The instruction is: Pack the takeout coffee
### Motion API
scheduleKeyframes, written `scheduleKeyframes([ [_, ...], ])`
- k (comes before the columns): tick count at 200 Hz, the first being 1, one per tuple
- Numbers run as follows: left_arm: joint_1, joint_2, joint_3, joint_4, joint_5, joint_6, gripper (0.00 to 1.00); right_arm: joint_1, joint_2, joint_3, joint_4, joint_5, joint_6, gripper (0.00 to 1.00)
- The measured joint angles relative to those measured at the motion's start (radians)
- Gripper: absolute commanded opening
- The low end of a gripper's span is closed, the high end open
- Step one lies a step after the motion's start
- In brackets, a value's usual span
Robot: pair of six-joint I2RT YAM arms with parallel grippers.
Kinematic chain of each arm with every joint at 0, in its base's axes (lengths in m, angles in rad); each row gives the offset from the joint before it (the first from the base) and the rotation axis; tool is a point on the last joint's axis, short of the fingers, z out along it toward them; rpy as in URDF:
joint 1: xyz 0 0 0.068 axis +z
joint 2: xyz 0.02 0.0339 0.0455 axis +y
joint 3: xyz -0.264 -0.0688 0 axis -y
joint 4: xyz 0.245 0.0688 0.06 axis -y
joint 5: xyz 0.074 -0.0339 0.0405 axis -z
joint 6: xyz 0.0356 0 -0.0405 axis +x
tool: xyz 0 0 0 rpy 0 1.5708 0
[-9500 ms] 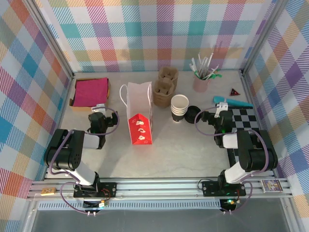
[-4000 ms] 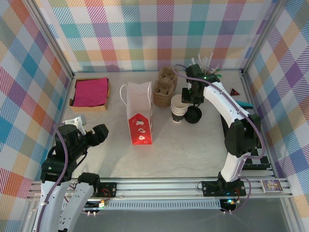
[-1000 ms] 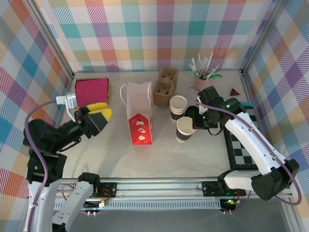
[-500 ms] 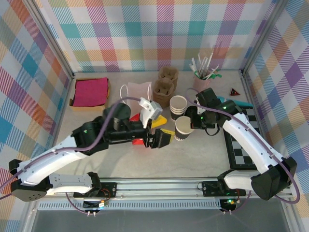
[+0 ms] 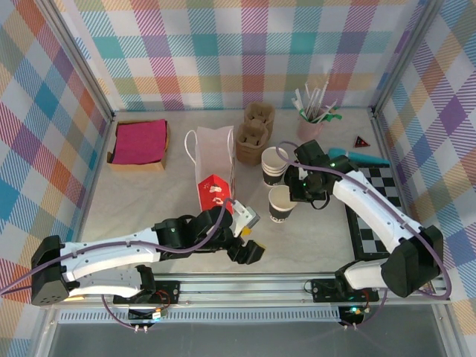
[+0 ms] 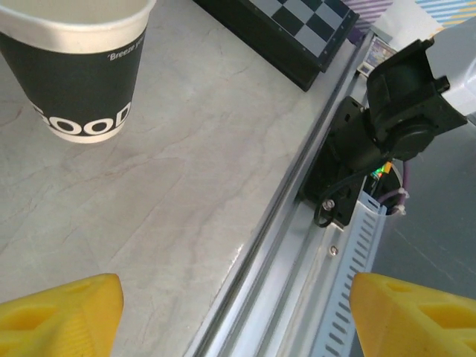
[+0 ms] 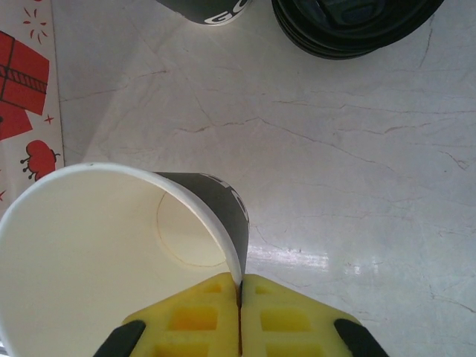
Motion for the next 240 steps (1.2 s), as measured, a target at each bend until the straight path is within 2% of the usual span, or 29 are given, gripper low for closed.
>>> scheduleKeyframes([
  [68,0.028,0.198,-0.090,0.251,-0.048,0.000,0.80,0.000,0.041,-0.022,0.051,0.010,0.002,0.10],
  [112,0.107,0.223,-0.108,0.327,-0.047,0.014,0.80,0.000,0.053,-0.049,0.081,0.012,0.003,0.10],
  [164,0.156,0.292,-0.114,0.380,-0.034,0.027,0.80,0.000,0.055,-0.092,0.120,0.011,0.003,0.15],
  [191,0.184,0.328,-0.125,0.410,-0.021,0.034,0.80,0.000,0.055,-0.099,0.122,0.011,0.001,0.20],
  [217,0.216,0.360,-0.126,0.431,-0.006,0.042,0.80,0.000,0.054,-0.100,0.125,0.012,0.002,0.38],
  [240,0.246,0.380,-0.126,0.443,0.006,0.050,0.80,0.000,0.051,-0.102,0.124,0.015,-0.005,0.45],
])
